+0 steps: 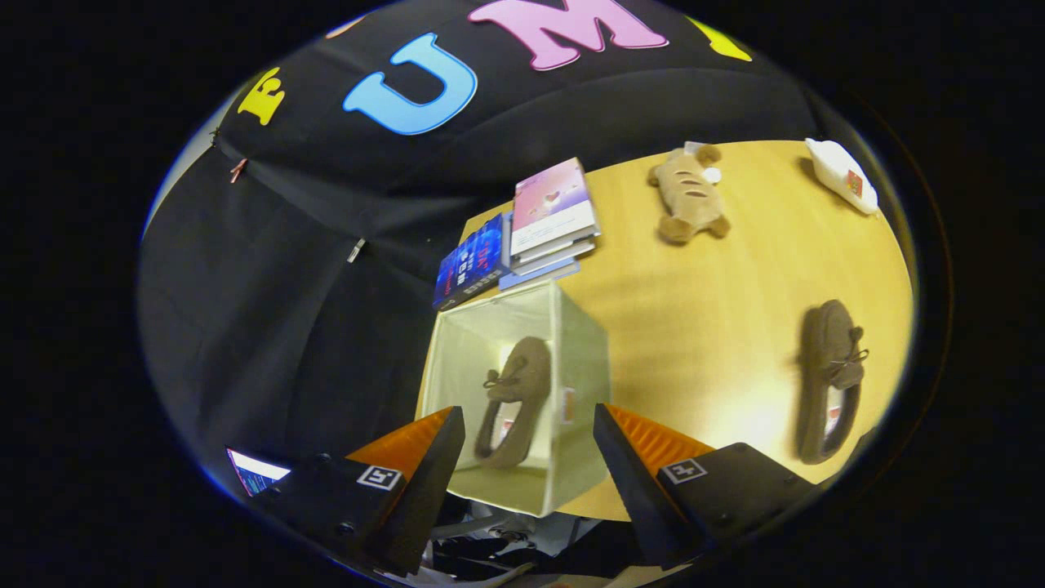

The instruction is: Open the storage box then place both shoes into the box .Put the left shoe in first, then the right shoe, with the right side of both shoes facing outward in a uniform manner.

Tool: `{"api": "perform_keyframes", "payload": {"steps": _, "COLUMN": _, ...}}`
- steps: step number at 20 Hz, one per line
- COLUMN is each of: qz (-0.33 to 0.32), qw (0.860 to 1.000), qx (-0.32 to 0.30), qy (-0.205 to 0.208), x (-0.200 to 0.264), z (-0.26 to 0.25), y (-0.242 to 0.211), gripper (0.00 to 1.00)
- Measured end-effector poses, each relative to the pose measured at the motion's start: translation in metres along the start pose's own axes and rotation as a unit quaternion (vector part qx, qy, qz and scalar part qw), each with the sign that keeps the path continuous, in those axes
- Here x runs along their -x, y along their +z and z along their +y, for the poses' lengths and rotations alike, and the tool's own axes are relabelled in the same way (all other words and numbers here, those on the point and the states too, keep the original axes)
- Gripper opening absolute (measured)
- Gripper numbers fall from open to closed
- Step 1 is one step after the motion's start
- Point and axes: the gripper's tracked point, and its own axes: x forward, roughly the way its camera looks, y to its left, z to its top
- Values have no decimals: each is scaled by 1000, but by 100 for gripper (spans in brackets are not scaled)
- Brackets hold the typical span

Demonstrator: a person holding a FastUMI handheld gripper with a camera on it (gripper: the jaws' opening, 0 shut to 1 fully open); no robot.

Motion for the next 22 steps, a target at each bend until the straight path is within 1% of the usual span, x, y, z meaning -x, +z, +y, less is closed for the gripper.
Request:
{"api": "perform_keyframes", "payload": {"steps": 7, "qz": 4, "qw": 997, "qx": -21, "qy": -76, "x": 70, "z": -131, "y": 6, "gripper": 99}}
{"api": "perform_keyframes", "payload": {"steps": 10, "qz": 12, "qw": 993, "qx": -22, "qy": -119, "x": 87, "z": -191, "y": 1, "gripper": 99}}
{"api": "perform_keyframes", "payload": {"steps": 11, "qz": 18, "qw": 990, "qx": -15, "qy": -141, "x": 90, "z": -213, "y": -2, "gripper": 99}}
{"api": "perform_keyframes", "payload": {"steps": 13, "qz": 36, "qw": 983, "qx": 6, "qy": -180, "x": 94, "z": -255, "y": -12, "gripper": 99}}
{"api": "perform_keyframes", "payload": {"steps": 15, "qz": 53, "qw": 976, "qx": 16, "qy": -209, "x": 92, "z": -288, "y": -20, "gripper": 99}}
{"api": "perform_keyframes", "payload": {"steps": 18, "qz": 74, "qw": 973, "qx": 9, "qy": -218, "x": 79, "z": -318, "y": -31, "gripper": 99}}
{"api": "perform_keyframes", "payload": {"steps": 22, "qz": 93, "qw": 970, "qx": 10, "qy": -225, "x": 47, "z": -337, "y": -37, "gripper": 97}}
